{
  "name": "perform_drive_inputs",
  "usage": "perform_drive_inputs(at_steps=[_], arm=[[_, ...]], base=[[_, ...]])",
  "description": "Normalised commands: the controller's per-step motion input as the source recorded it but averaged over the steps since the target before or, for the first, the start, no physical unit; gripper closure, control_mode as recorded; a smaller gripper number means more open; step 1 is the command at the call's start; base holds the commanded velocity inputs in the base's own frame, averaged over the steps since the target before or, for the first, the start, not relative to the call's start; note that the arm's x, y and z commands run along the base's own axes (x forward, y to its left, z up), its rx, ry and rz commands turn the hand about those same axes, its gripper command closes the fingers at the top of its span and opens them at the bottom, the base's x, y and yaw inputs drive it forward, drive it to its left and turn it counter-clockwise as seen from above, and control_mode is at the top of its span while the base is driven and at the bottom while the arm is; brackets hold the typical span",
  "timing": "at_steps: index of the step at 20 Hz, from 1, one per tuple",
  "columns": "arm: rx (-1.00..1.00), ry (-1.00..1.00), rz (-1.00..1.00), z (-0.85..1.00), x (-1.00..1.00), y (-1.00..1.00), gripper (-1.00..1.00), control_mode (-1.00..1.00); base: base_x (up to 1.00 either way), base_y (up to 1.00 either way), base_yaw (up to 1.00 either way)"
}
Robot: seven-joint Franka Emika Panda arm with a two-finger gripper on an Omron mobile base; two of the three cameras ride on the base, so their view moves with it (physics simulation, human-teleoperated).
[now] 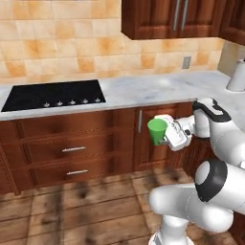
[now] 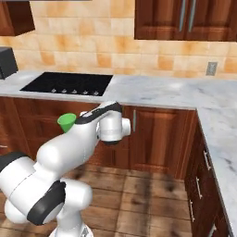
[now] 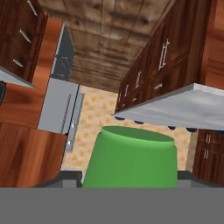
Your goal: Move the cup from next to the sink to the open cabinet. Then, move the bowl with the apple to the fridge to clear the area for faucet cleaning.
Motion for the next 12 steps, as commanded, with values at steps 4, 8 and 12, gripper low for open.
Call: perform_drive_inputs(at_steps=[4, 8, 12], arm=[[0.0, 0.0, 0.0, 0.0, 0.0, 0.0, 1.0, 1.0], [0.0, 0.0, 0.0, 0.0, 0.0, 0.0, 1.0, 1.0], [0.0, 0.0, 0.0, 0.0, 0.0, 0.0, 1.0, 1.0]], base=[[1.0, 0.84, 0.09], [1.0, 1.0, 0.08], [1.0, 1.0, 0.06]])
